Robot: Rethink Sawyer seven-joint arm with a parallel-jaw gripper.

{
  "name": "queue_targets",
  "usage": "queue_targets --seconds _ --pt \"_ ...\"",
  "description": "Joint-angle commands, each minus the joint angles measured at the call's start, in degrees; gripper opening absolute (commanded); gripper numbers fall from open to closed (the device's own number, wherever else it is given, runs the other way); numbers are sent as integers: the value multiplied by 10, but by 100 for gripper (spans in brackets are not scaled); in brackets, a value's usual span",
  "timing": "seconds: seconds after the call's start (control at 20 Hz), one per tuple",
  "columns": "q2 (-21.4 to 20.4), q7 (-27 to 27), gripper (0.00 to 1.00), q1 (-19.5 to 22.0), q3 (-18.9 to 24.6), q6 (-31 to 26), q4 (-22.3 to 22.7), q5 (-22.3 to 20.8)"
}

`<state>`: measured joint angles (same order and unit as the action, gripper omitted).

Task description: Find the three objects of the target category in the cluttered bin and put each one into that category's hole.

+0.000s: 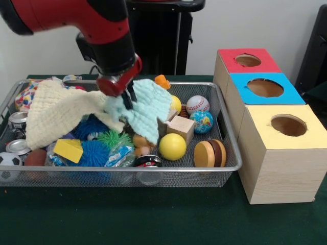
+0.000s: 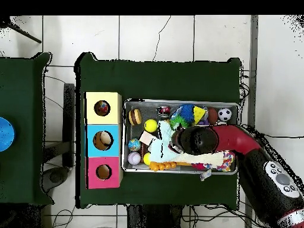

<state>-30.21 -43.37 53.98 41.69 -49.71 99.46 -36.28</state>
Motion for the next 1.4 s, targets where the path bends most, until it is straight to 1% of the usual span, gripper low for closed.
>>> queue_targets --seconds 0.05,0.15,0.3,0.5,0.85,1.0,1.1,1.25,1.35,1.4 --pt "-106 144 0 22 40 -155 6 33" --pt "-105 142 0 29 55 -153 14 35" --pt "-97 143 0 31 62 -153 16 22" --pt "-88 151 0 33 60 -150 12 -9" --pt "-75 142 0 41 61 -123 24 -25" --pt "-59 146 0 41 58 -108 18 -46" --pt "-40 161 0 41 52 -95 3 -71" --pt "-13 217 0 44 44 -93 -33 -124" --pt "-3 255 0 53 51 -99 -51 -138" --pt "1 265 0 55 55 -99 -59 -143"
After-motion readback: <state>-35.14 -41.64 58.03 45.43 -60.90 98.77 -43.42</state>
